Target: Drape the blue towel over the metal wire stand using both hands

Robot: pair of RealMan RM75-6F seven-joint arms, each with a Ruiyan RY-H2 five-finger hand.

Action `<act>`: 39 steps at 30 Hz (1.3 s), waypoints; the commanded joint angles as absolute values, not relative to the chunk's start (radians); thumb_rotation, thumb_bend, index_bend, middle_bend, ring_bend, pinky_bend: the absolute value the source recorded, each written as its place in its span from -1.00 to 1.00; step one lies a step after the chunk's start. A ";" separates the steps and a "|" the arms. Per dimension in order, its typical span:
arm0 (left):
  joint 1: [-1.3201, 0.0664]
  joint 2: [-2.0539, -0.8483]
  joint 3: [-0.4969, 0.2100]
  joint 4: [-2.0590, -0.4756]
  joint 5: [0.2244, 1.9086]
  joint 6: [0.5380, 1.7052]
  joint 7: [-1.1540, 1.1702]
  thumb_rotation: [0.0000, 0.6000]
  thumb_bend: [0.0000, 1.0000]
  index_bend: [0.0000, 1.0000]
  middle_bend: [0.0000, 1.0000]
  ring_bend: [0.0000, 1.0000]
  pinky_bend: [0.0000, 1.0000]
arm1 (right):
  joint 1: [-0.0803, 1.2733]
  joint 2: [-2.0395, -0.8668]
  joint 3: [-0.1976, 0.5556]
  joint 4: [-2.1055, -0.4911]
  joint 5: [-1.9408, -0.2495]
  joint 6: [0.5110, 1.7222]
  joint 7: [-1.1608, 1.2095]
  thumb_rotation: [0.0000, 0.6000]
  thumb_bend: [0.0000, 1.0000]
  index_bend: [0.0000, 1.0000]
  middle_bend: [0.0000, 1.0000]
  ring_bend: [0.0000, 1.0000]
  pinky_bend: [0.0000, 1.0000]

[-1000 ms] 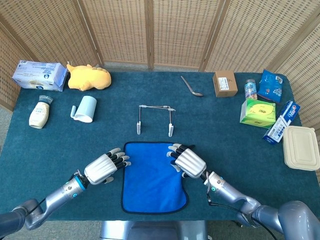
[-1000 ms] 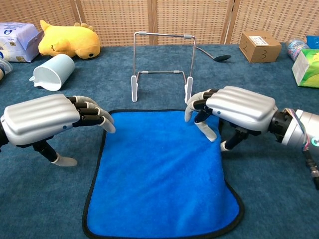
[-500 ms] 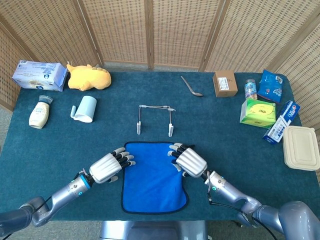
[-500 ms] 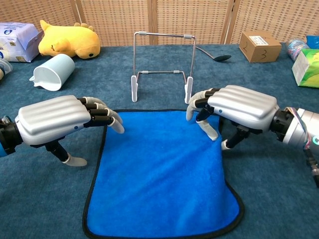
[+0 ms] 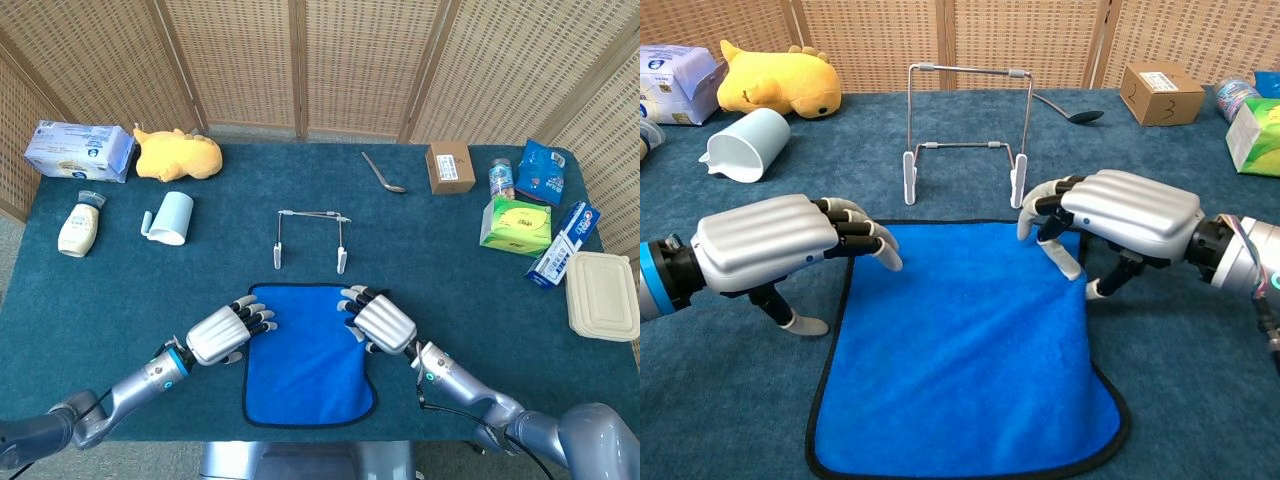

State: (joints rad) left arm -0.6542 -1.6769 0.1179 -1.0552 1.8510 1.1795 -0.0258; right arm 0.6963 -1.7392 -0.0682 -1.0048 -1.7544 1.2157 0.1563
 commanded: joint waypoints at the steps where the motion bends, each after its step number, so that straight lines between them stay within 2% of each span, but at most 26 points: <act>1: -0.658 -1.682 0.117 -1.052 1.848 1.180 -0.026 1.00 -0.62 -0.54 -0.54 -0.56 -0.67 | 0.695 -1.737 -0.068 -1.007 -1.754 1.217 0.156 1.00 -0.45 0.45 -0.33 -0.62 -0.53; 16: -0.675 -1.720 0.122 -1.025 1.829 1.170 -0.035 1.00 -0.61 -0.51 -0.52 -0.55 -0.67 | 0.686 -1.731 -0.064 -1.012 -1.743 1.215 0.151 1.00 -0.45 0.44 -0.33 -0.62 -0.53; 39: -0.692 -1.767 0.111 -0.997 1.796 1.173 -0.087 1.00 -0.25 -0.48 -0.49 -0.53 -0.67 | 0.681 -1.726 -0.060 -1.008 -1.737 1.211 0.153 1.00 -0.45 0.44 -0.33 -0.60 -0.52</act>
State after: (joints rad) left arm -0.6907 -1.7657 0.1117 -0.9984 1.7973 1.1742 -0.0859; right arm 0.6816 -1.7256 -0.0596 -1.0083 -1.7366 1.2111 0.1534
